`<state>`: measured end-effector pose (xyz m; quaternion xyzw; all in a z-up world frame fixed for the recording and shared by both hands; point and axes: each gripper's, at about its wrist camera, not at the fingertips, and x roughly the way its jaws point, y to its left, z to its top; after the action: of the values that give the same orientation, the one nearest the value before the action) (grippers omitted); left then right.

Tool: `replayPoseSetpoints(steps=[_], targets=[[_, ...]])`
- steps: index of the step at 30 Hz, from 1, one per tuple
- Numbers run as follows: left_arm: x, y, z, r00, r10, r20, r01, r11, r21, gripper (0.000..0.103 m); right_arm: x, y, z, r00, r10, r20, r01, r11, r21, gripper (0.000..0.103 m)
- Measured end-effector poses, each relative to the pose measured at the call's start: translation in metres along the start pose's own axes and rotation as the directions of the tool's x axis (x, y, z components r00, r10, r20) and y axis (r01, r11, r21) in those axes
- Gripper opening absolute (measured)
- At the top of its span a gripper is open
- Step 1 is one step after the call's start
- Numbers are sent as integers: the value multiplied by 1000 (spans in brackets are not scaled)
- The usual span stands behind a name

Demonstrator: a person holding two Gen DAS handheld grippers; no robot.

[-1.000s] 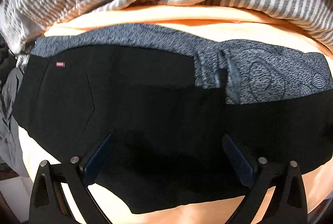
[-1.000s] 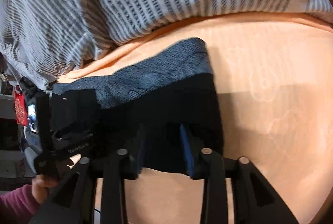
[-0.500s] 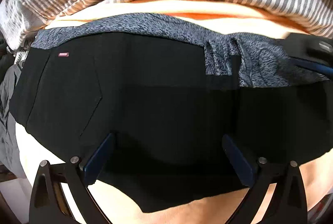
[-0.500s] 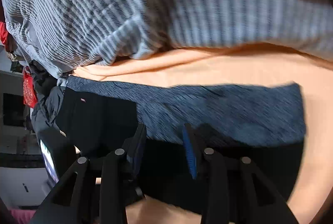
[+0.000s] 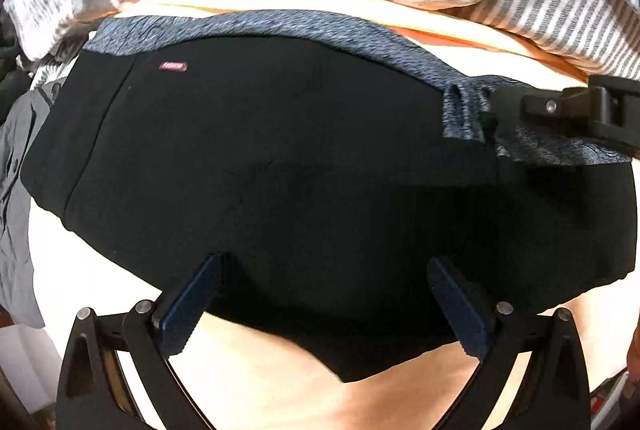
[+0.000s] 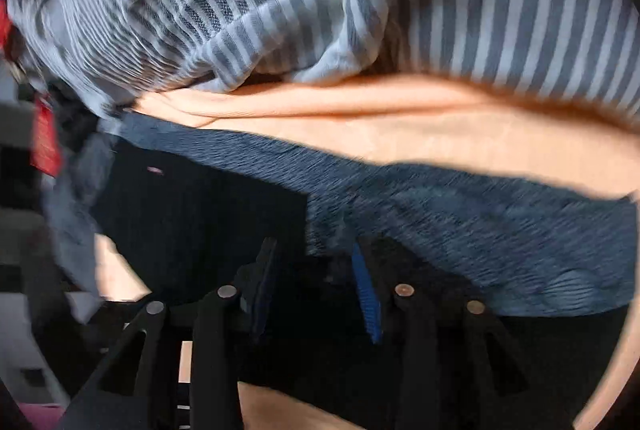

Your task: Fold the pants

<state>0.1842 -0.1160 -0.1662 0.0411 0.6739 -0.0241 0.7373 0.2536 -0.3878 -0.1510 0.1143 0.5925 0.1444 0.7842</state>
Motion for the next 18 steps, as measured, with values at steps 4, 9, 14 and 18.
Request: replayPoseSetpoints(steps=[4, 9, 14, 18], targets=[[-7, 12, -6, 1000, -5, 19, 6, 1000, -8, 103, 3, 19, 5, 986, -165, 31, 167, 983, -75, 59], [-22, 21, -15, 999, -16, 28, 16, 1000, -24, 103, 29, 32, 5, 941, -338, 5, 338, 938, -72, 47], [-39, 48, -20, 999, -13, 53, 15, 999, -34, 103, 27, 19, 8, 980, -198, 7, 197, 978, 64, 6], [-39, 64, -18, 998, 10, 58, -6, 998, -64, 103, 31, 31, 22, 994, -107, 19, 106, 994, 35, 4]])
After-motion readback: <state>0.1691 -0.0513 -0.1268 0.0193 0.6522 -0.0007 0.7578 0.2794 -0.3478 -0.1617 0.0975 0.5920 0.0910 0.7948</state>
